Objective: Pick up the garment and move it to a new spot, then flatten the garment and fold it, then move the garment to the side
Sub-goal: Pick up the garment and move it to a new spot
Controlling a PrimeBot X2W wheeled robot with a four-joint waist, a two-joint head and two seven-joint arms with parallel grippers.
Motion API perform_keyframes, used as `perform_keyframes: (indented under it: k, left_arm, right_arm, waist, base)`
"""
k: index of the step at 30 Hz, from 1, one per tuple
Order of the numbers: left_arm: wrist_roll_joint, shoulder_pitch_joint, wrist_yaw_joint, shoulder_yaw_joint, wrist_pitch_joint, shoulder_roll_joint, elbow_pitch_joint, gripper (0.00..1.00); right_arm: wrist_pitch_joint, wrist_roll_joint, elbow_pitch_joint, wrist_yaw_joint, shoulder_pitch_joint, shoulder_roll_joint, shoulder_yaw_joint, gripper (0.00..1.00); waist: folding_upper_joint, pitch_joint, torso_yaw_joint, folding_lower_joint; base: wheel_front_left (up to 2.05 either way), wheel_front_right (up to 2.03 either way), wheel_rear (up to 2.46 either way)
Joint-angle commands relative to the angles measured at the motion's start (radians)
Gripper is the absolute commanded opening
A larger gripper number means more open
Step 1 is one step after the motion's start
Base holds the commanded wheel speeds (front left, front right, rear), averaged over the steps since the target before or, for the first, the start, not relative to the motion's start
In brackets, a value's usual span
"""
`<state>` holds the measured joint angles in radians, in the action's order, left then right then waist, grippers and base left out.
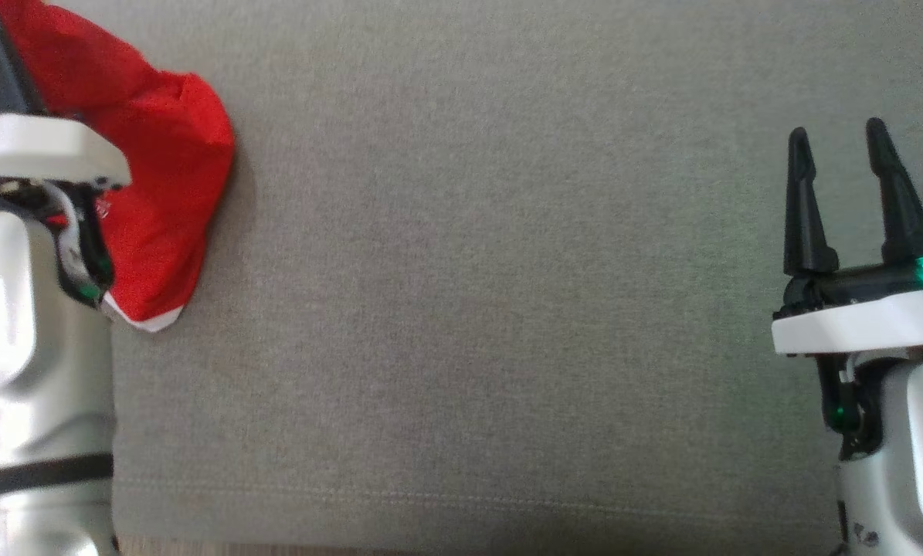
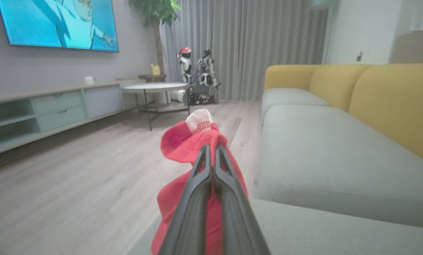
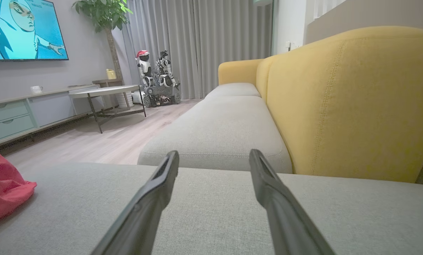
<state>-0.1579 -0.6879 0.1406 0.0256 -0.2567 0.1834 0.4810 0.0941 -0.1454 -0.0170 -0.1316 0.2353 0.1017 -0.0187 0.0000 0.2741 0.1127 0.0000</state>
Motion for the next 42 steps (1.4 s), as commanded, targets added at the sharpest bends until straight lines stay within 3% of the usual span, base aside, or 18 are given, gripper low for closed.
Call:
perform_keyframes:
  k: [1, 10, 18, 22, 24, 29, 32, 36, 42]
  left_arm:
    - [0.017, -0.012, -0.002, 0.007, -0.005, 0.034, -0.063, 0.0]
    - [0.095, 0.034, -0.014, -0.186, 0.126, -0.066, -0.305, 0.0]
    - [0.067, 0.004, 0.019, -0.39, 0.157, -0.131, -0.238, 0.0]
    - [-0.051, -0.014, 0.069, -0.569, 0.139, -0.133, -0.204, 0.0]
    - [-0.109, -0.026, 0.104, -0.659, 0.129, -0.133, -0.187, 1.0]
    - [-0.196, -0.071, 0.159, -0.778, 0.101, -0.133, -0.146, 1.0]
    - [-0.23, -0.1, 0.193, -0.795, 0.069, -0.133, -0.107, 1.0]
    - [-0.25, -0.112, 0.211, -0.749, 0.032, -0.118, -0.053, 1.0]
    - [-0.287, -0.046, 0.229, -0.634, 0.001, -0.016, -0.074, 1.0]
  right_arm:
    - [0.011, -0.001, -0.028, 0.001, 0.007, -0.007, 0.024, 1.0]
    - [0.04, -0.014, 0.009, 0.001, 0.018, -0.035, 0.041, 1.0]
    - [0.08, -0.046, 0.05, 0.001, 0.065, -0.048, 0.08, 1.0]
    - [0.104, -0.069, 0.088, 0.001, 0.084, -0.05, 0.09, 1.0]
    - [0.113, -0.083, 0.109, 0.001, 0.089, -0.051, 0.098, 1.0]
    - [0.132, -0.106, 0.139, 0.001, 0.097, -0.051, 0.105, 1.0]
    - [0.142, -0.11, 0.152, 0.001, 0.095, -0.051, 0.094, 1.0]
    - [0.149, -0.107, 0.16, 0.001, 0.086, -0.051, 0.084, 1.0]
    - [0.14, -0.074, 0.156, 0.001, 0.06, -0.051, 0.086, 1.0]
  waist:
    - [0.0, -0.035, -0.022, 0.0]
    - [0.0, -0.069, -0.116, 0.0]
    - [0.0, -0.019, -0.277, 0.0]
    - [0.0, 0.0, -0.35, 0.0]
    - [0.0, 0.005, -0.375, 0.0]
    - [0.0, 0.012, -0.396, 0.0]
    - [0.0, 0.009, -0.384, 0.0]
    - [0.0, -0.011, -0.342, 0.0]
    - [0.0, -0.062, -0.251, 0.0]
  base:
    - [0.0, 0.0, 0.0]
    - [0.0, 0.0, 0.0]
    - [0.0, 0.0, 0.0]
    - [0.0, 0.0, 0.0]
    - [0.0, 0.0, 0.0]
    - [0.0, 0.0, 0.0]
    - [0.0, 0.0, 0.0]
    - [0.0, 0.0, 0.0]
    - [0.0, 0.0, 0.0]
